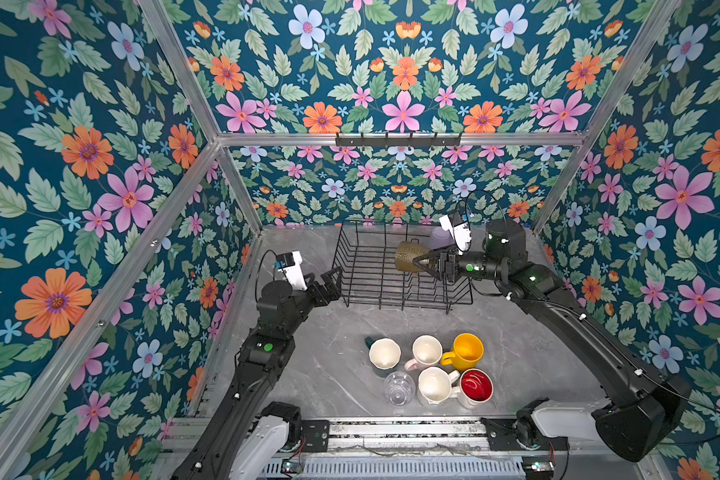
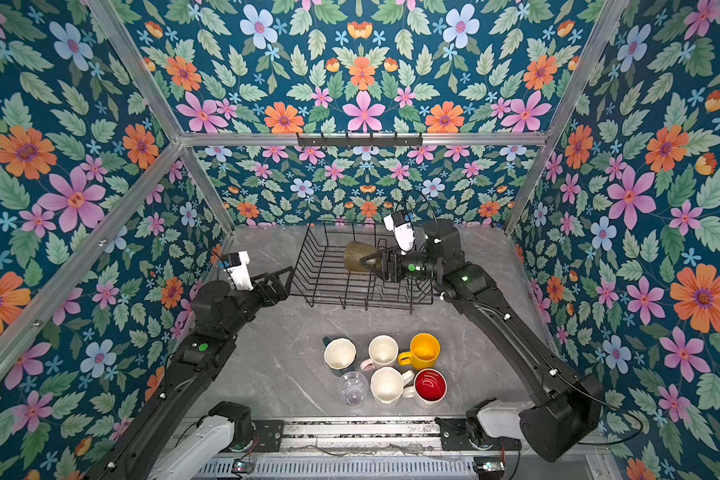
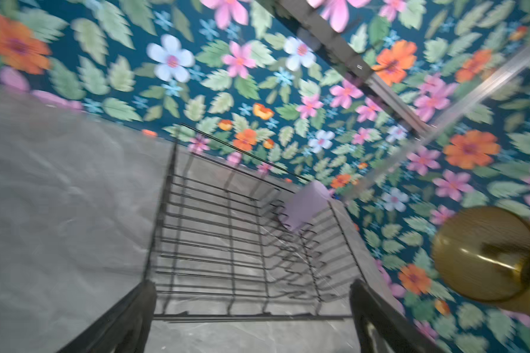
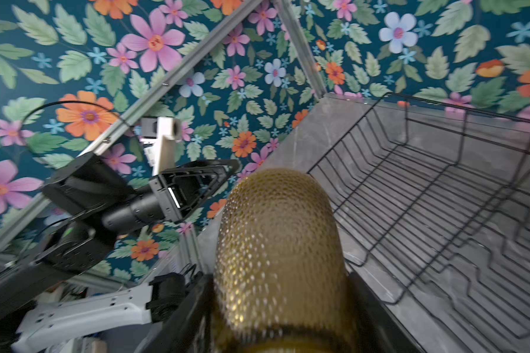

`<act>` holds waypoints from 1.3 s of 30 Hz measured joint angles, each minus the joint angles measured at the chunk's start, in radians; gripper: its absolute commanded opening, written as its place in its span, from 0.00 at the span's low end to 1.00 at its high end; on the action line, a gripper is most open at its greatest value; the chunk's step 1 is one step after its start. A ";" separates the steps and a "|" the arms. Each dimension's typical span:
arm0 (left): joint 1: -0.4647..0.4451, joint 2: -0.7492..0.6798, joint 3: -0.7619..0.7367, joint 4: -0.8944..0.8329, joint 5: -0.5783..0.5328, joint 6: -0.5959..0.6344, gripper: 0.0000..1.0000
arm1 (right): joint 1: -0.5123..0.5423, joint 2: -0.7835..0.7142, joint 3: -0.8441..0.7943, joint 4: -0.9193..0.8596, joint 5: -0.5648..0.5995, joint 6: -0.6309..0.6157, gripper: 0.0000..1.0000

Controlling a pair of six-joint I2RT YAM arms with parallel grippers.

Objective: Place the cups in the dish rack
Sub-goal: 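Release the gold cup with the left gripper and withdraw while the right holds it, then lower the gold cup into the rack beside the lavender cup with the right gripper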

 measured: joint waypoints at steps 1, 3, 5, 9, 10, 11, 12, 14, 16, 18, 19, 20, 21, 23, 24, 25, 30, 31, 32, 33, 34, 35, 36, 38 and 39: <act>0.001 -0.027 -0.019 -0.002 -0.049 0.000 1.00 | 0.000 0.011 0.024 -0.039 0.042 -0.017 0.00; 0.001 -0.075 -0.053 -0.003 -0.105 0.000 1.00 | 0.000 0.044 0.074 -0.105 0.124 -0.055 0.00; 0.000 -0.102 -0.070 -0.009 -0.144 0.000 1.00 | 0.000 0.083 0.117 -0.158 0.203 -0.083 0.00; 0.000 -0.137 -0.075 -0.038 -0.208 0.000 1.00 | -0.001 0.178 0.208 -0.261 0.323 -0.127 0.00; 0.000 -0.143 -0.077 -0.039 -0.214 0.000 1.00 | 0.000 0.203 0.231 -0.280 0.343 -0.134 0.00; 0.000 -0.150 -0.080 -0.040 -0.223 0.000 1.00 | 0.000 0.225 0.250 -0.293 0.360 -0.140 0.00; 0.000 -0.156 -0.084 -0.040 -0.231 0.001 1.00 | 0.000 0.251 0.272 -0.311 0.379 -0.151 0.00; 0.000 -0.163 -0.090 -0.047 -0.240 0.003 1.00 | 0.001 0.294 0.311 -0.336 0.419 -0.164 0.00; 0.000 -0.171 -0.093 -0.056 -0.247 0.003 1.00 | 0.002 0.350 0.363 -0.358 0.462 -0.183 0.00; 0.000 -0.178 -0.100 -0.061 -0.255 0.003 1.00 | 0.002 0.404 0.410 -0.373 0.497 -0.197 0.00; 0.000 -0.182 -0.103 -0.062 -0.255 0.003 1.00 | 0.002 0.431 0.432 -0.381 0.516 -0.209 0.00; 0.000 -0.182 -0.103 -0.065 -0.257 0.003 1.00 | 0.002 0.453 0.448 -0.391 0.535 -0.214 0.00; 0.000 -0.182 -0.103 -0.067 -0.258 0.003 1.00 | 0.002 0.475 0.466 -0.399 0.553 -0.224 0.00; 0.000 -0.177 -0.099 -0.071 -0.259 0.003 1.00 | 0.002 0.513 0.499 -0.410 0.577 -0.232 0.00; 0.000 -0.176 -0.098 -0.070 -0.258 0.003 1.00 | 0.002 0.532 0.516 -0.417 0.587 -0.237 0.00; 0.000 -0.177 -0.098 -0.070 -0.258 0.003 1.00 | 0.002 0.549 0.530 -0.422 0.597 -0.241 0.00; 0.000 -0.175 -0.093 -0.076 -0.258 0.003 1.00 | 0.001 0.627 0.590 -0.432 0.631 -0.266 0.00; 0.000 -0.176 -0.092 -0.079 -0.258 0.003 1.00 | 0.001 0.648 0.612 -0.438 0.637 -0.270 0.00; 0.000 -0.178 -0.092 -0.080 -0.258 0.003 1.00 | 0.002 0.663 0.628 -0.438 0.642 -0.277 0.00; 0.000 -0.181 -0.092 -0.081 -0.258 0.002 1.00 | 0.002 0.678 0.641 -0.438 0.645 -0.283 0.00; 0.000 -0.183 -0.092 -0.082 -0.258 0.000 1.00 | 0.002 0.691 0.650 -0.438 0.647 -0.284 0.00; 0.000 -0.184 -0.092 -0.082 -0.258 -0.001 1.00 | 0.002 0.705 0.659 -0.438 0.652 -0.287 0.00; 0.000 -0.185 -0.092 -0.082 -0.258 -0.001 1.00 | 0.002 0.720 0.669 -0.439 0.656 -0.292 0.00; 0.000 -0.188 -0.089 -0.090 -0.258 -0.002 1.00 | 0.002 0.752 0.698 -0.447 0.664 -0.302 0.00; 0.000 -0.190 -0.088 -0.089 -0.258 -0.005 1.00 | 0.002 0.768 0.714 -0.454 0.670 -0.311 0.00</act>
